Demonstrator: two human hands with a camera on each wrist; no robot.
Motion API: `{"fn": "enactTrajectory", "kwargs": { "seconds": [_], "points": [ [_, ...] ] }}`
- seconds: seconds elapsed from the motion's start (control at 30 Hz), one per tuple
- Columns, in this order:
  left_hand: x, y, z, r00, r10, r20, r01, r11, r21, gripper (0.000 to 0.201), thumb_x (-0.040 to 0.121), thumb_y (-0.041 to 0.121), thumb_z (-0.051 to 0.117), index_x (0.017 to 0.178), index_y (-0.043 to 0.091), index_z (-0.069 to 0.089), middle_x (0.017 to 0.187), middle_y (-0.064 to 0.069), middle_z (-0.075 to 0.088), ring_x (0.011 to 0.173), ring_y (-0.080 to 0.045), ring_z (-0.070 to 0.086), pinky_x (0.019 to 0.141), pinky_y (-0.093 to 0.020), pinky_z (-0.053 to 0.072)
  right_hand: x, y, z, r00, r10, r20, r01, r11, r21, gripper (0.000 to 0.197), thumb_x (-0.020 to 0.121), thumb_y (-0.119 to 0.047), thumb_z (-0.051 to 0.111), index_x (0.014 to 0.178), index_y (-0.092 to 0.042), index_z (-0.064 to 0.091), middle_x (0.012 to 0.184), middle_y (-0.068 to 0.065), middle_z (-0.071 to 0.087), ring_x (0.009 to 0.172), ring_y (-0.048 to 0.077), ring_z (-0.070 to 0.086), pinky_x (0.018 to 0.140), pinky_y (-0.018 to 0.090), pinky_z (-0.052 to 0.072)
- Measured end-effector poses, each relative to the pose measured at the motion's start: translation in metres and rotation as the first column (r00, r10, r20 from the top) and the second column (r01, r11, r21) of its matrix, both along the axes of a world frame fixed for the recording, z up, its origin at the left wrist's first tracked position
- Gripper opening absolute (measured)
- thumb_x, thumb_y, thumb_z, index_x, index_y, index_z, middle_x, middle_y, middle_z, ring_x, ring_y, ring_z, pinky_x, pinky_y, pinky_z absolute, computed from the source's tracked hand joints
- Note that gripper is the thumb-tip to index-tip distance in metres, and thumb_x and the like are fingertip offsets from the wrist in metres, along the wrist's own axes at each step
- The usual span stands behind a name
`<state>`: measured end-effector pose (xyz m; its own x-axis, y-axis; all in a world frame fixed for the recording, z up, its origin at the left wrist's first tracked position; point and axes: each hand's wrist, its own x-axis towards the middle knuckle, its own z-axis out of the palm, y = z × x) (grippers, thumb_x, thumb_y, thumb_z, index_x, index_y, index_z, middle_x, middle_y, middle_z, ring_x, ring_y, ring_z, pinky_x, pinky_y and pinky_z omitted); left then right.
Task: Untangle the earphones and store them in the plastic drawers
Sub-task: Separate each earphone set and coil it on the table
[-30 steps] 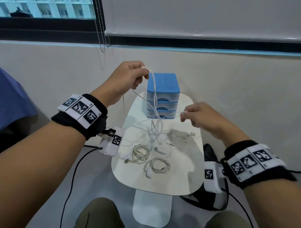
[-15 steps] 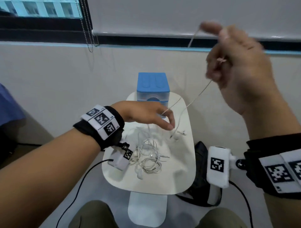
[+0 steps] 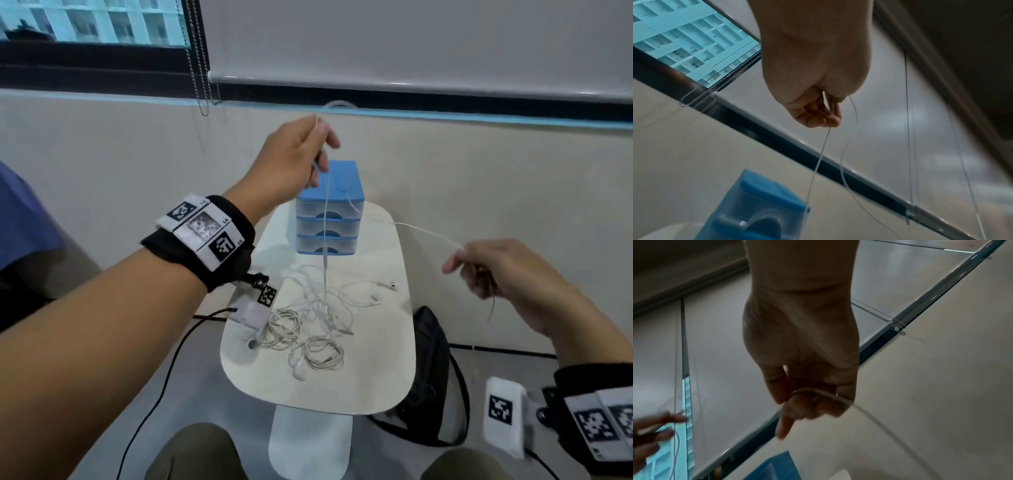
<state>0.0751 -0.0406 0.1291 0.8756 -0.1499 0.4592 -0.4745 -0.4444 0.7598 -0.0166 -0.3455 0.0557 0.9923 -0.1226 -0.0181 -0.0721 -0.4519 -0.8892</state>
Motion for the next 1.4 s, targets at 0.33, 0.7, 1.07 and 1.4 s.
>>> {"fn": "enactTrajectory", "kwargs": {
  "seconds": [0.33, 0.7, 1.07, 1.4],
  "points": [
    [-0.051, -0.027, 0.052, 0.912, -0.311, 0.266, 0.313, 0.949, 0.035, 0.035, 0.113, 0.022, 0.037, 0.109, 0.003, 0.067, 0.080, -0.001, 0.061, 0.061, -0.015, 0.057, 0.058, -0.025, 0.045, -0.020, 0.030, 0.030, 0.921, 0.389, -0.002, -0.387, 0.917, -0.091, 0.088, 0.076, -0.044, 0.083, 0.151, -0.047, 0.036, 0.114, -0.001, 0.074, 0.107, 0.012, 0.070, 0.094, 0.033, 0.049],
    [-0.062, -0.016, 0.036, 0.874, -0.421, 0.242, 0.410, 0.907, 0.098, 0.056, 0.097, 0.005, 0.060, 0.148, 0.019, 0.044, 0.106, -0.015, 0.057, 0.079, -0.022, 0.053, 0.078, -0.032, 0.050, 0.018, 0.108, 0.054, 0.868, 0.469, 0.166, -0.477, 0.879, 0.011, 0.030, 0.110, -0.022, 0.045, 0.109, -0.006, 0.069, 0.101, 0.021, 0.074, 0.084, 0.023, 0.069, 0.075, 0.033, 0.047],
    [-0.015, -0.004, -0.057, 0.848, -0.362, -0.386, 0.439, 0.889, 0.132, 0.005, 0.100, 0.016, 0.066, 0.096, 0.016, 0.068, 0.094, 0.008, 0.069, 0.089, -0.003, 0.061, 0.086, -0.018, 0.046, 0.004, 0.089, 0.105, 0.785, 0.365, 0.501, -0.587, 0.696, 0.414, 0.056, 0.087, 0.006, 0.025, 0.122, -0.003, 0.067, 0.112, 0.019, 0.071, 0.103, 0.028, 0.067, 0.089, 0.033, 0.051],
    [0.001, 0.001, -0.062, 0.899, -0.271, -0.344, 0.287, 0.958, -0.004, 0.029, 0.107, 0.021, 0.051, 0.101, -0.001, 0.069, 0.105, -0.009, 0.077, 0.093, -0.010, 0.071, 0.080, -0.019, 0.051, -0.004, 0.064, 0.112, 0.777, 0.095, 0.623, -0.479, 0.731, 0.486, 0.028, 0.099, -0.004, 0.046, 0.105, -0.012, 0.072, 0.094, 0.010, 0.073, 0.067, 0.018, 0.059, 0.062, 0.022, 0.045]
  ]
}}
